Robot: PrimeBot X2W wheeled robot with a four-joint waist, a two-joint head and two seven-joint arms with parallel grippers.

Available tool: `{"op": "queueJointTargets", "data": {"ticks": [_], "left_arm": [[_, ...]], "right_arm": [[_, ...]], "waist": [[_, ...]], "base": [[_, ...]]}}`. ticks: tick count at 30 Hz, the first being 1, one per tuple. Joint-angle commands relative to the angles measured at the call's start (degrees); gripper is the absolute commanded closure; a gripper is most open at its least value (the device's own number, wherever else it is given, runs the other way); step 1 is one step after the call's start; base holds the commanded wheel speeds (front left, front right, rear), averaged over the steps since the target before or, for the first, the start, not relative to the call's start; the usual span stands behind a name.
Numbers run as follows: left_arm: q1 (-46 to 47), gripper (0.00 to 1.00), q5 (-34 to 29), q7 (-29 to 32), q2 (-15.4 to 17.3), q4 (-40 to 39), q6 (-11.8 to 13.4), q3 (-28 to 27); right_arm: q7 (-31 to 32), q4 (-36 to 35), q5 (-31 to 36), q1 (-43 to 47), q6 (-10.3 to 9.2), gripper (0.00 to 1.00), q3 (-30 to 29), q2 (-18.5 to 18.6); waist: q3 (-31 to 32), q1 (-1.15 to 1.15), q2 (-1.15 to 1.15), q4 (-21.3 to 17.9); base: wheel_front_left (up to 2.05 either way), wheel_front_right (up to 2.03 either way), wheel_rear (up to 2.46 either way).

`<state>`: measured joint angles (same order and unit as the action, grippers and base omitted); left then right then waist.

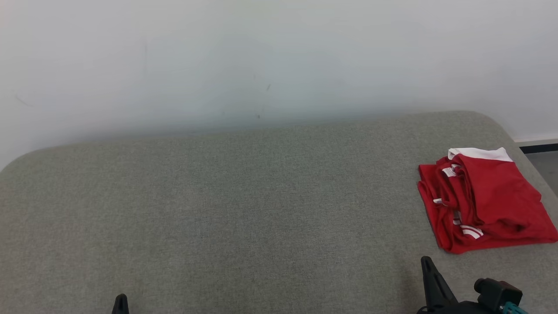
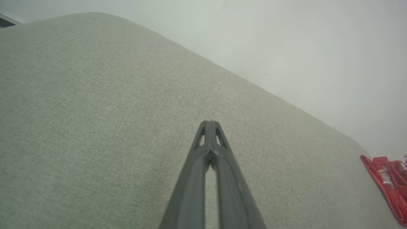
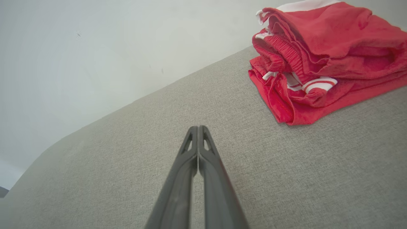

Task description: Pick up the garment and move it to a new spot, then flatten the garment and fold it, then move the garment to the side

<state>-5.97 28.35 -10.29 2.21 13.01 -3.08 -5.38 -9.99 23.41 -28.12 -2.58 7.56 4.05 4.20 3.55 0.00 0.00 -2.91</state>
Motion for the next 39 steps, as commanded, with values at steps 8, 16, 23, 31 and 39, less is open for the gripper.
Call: {"op": "queueJointTargets", "data": {"ticks": [8, 16, 23, 31, 39], "left_arm": [[3.0, 1.0, 8.9, 2.2, 0.4, -0.6, -0.7, -0.3], [4.0, 1.0, 14.7, 3.8, 0.4, -0.5, -1.1, -0.4], [4.9, 1.0, 20.2, 5.2, 0.5, -0.3, -1.6, -0.5], [6.0, 1.0, 25.9, 6.7, 0.5, -0.2, -1.9, -0.6], [6.9, 1.0, 31.3, 8.1, 0.6, 0.0, -2.3, -0.7]], "right_arm": [[2.2, -2.2, -9.0, -1.9, -0.03, 1.0, -1.6, -0.2], [3.8, -3.0, -14.9, -2.2, -0.04, 1.0, -2.6, -0.4], [5.2, -3.7, -20.3, -2.4, -0.04, 1.0, -3.5, -0.5], [6.7, -4.5, -26.0, -2.6, -0.05, 1.0, -4.5, -0.6], [8.1, -5.2, -31.4, -2.8, -0.06, 1.0, -5.3, -0.7]], "waist": [[-0.3, 0.0, 0.0, 0.2], [-0.5, 0.0, 0.0, 0.4], [-0.8, 0.0, 0.0, 0.6], [-1.1, 0.0, 0.0, 0.8], [-1.3, 0.0, 0.0, 1.0]], "base": [[0.0, 0.0, 0.0], [0.0, 0.0, 0.0], [0.0, 0.0, 0.0], [0.0, 0.0, 0.0], [0.0, 0.0, 0.0]]}}
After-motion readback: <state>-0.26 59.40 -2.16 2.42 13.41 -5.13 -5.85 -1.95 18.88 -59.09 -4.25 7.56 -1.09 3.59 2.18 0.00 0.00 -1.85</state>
